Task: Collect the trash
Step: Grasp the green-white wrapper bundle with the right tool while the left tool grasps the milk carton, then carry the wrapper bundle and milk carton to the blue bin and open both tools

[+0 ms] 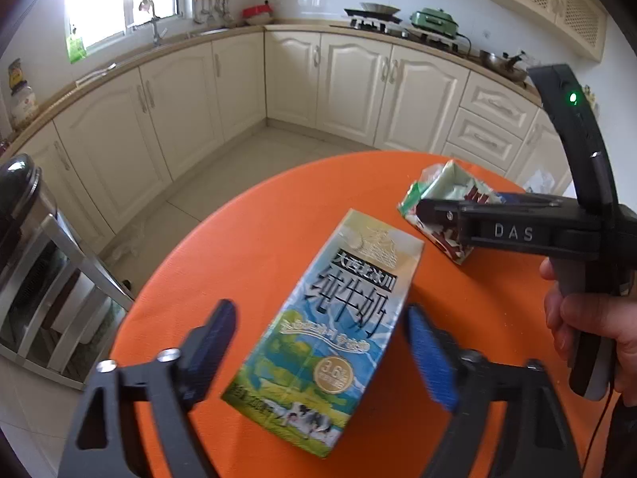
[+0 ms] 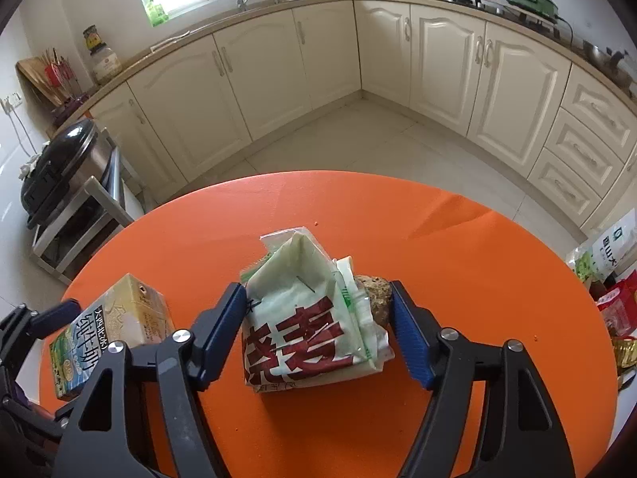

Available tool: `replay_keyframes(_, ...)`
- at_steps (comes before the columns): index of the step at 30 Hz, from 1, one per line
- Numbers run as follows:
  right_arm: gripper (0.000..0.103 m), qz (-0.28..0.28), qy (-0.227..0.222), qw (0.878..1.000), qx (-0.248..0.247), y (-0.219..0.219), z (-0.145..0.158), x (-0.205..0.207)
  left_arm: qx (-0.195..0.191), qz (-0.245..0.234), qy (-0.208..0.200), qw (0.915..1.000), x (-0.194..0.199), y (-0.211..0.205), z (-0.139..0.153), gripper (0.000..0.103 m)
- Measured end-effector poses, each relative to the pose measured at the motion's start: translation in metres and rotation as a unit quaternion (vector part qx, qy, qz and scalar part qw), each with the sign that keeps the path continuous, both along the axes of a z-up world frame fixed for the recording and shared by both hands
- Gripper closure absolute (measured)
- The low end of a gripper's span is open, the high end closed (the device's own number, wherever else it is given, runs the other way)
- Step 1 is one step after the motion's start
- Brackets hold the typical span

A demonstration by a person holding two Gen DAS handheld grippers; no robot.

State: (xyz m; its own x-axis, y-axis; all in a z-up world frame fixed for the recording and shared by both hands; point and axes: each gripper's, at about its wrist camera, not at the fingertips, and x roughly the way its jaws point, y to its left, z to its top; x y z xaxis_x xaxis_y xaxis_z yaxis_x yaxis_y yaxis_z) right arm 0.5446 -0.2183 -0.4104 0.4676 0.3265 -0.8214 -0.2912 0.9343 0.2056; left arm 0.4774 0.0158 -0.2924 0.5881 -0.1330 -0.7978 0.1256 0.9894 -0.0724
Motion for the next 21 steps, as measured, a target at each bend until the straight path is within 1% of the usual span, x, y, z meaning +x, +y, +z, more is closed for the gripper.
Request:
replay_keyframes(1, 0.039, 0.004, 0.0, 1.0, 0.005, 0.001, 0.001, 0.0, -0.001, -0.003, 0.0, 1.0, 0.005, 0.0, -0.001, 0.039)
replay_keyframes(2, 0.042, 0.007, 0.0, 1.0, 0.009, 0.001, 0.002, -0.001, -0.007, -0.009, 0.003, 0.9999, 0.007, 0.001, -0.003, 0.049)
replay_keyframes(3, 0.044, 0.009, -0.001, 1.0, 0.01, 0.002, 0.002, -0.002, -0.012, -0.013, 0.007, 0.9998, 0.012, 0.001, -0.004, 0.052)
replay_keyframes(5, 0.045, 0.01, -0.001, 1.0, 0.013, 0.003, 0.003, -0.005, -0.009, -0.016, 0.003, 0.9998, 0.02, 0.001, -0.004, 0.055)
replay_keyframes(8, 0.047, 0.01, -0.004, 1.0, 0.022, 0.001, 0.006, -0.013, -0.016, -0.019, 0.003, 0.9997, 0.03, 0.005, -0.006, 0.056)
replay_keyframes(10, 0.05, 0.005, -0.006, 0.999, 0.034, -0.004, 0.01, -0.02, -0.021, -0.019, 0.004, 0.9996, 0.038, 0.009, -0.007, 0.056)
replay_keyframes(12, 0.055, 0.003, -0.006, 0.999, 0.043, -0.009, 0.014, -0.028, -0.025, -0.021, 0.003, 0.9995, 0.036, 0.01, -0.008, 0.056)
replay_keyframes(15, 0.056, 0.004, -0.001, 0.999, 0.036, -0.011, 0.013, -0.037, -0.027, -0.027, -0.002, 0.9993, 0.041, 0.011, -0.007, 0.057)
replay_keyframes(17, 0.056, 0.002, 0.006, 0.999, 0.046, -0.014, 0.012, -0.042, -0.026, -0.029, -0.004, 0.9992, 0.045, 0.011, -0.007, 0.057)
replay_keyframes(19, 0.057, 0.007, 0.021, 0.999, 0.039, -0.015, 0.008, -0.044, -0.026, -0.03, -0.005, 0.9992, 0.043, 0.013, -0.009, 0.057)
replay_keyframes(20, 0.057, 0.011, 0.018, 0.999, 0.035, -0.014, 0.007, -0.046, -0.026, -0.029, -0.005, 0.9992, 0.042, 0.013, -0.01, 0.057)
replay_keyframes(21, 0.057, 0.012, 0.017, 0.999, 0.033, -0.014, 0.006, -0.047, -0.028, -0.028, -0.005, 0.9992, 0.031, 0.012, -0.012, 0.057)
